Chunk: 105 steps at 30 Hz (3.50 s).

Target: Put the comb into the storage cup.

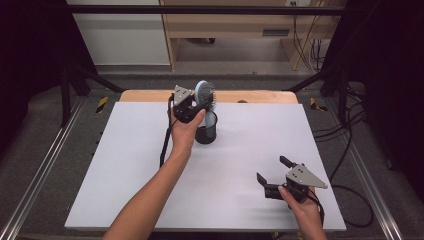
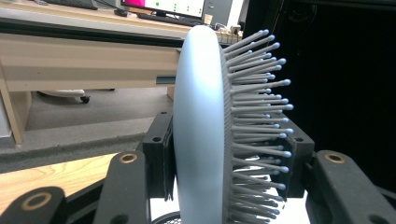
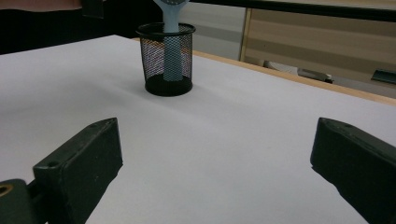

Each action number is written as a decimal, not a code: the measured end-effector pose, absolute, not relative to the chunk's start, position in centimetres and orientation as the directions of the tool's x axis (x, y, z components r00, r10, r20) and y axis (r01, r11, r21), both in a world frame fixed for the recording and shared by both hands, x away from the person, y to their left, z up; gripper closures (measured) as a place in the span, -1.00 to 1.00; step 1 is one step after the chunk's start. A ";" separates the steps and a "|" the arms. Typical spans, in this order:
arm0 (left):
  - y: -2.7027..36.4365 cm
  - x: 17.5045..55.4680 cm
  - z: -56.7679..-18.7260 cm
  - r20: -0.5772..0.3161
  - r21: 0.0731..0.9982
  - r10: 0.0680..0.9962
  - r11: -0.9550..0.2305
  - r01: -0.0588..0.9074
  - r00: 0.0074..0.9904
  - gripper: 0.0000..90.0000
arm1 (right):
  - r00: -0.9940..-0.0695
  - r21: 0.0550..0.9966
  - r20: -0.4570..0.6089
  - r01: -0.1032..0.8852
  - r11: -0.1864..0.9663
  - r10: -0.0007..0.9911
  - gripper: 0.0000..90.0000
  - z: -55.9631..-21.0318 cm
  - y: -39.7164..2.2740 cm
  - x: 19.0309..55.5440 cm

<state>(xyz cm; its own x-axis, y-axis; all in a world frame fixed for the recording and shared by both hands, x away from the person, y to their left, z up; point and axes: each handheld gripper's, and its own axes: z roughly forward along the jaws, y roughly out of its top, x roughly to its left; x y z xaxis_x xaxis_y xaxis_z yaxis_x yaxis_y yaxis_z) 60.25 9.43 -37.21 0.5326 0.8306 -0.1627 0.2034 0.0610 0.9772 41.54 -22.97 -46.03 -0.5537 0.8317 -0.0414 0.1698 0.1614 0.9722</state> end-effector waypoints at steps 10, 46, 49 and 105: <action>9.6 60.3 -37.7 -0.174 0.974 0.833 0.068 0.214 0.526 0.10 | -0.552 0.973 -0.035 0.173 0.156 0.833 -0.95 -46.0 -23.0 41.5; 9.7 60.5 -38.2 -0.185 0.972 0.829 0.075 0.222 0.528 0.10 | -0.556 0.973 -0.031 0.174 0.153 0.831 -0.95 -46.0 -23.0 41.5; 9.9 60.5 -38.2 -0.187 0.971 0.827 0.074 0.226 0.530 0.09 | -0.555 0.973 -0.030 0.175 0.153 0.831 -0.95 -46.0 -23.0 41.5; 14.1 61.8 -39.2 -0.321 0.932 0.806 0.177 0.315 0.498 -0.01 | -0.562 0.971 -0.037 0.174 0.162 0.826 -0.95 -46.1 -23.0 41.6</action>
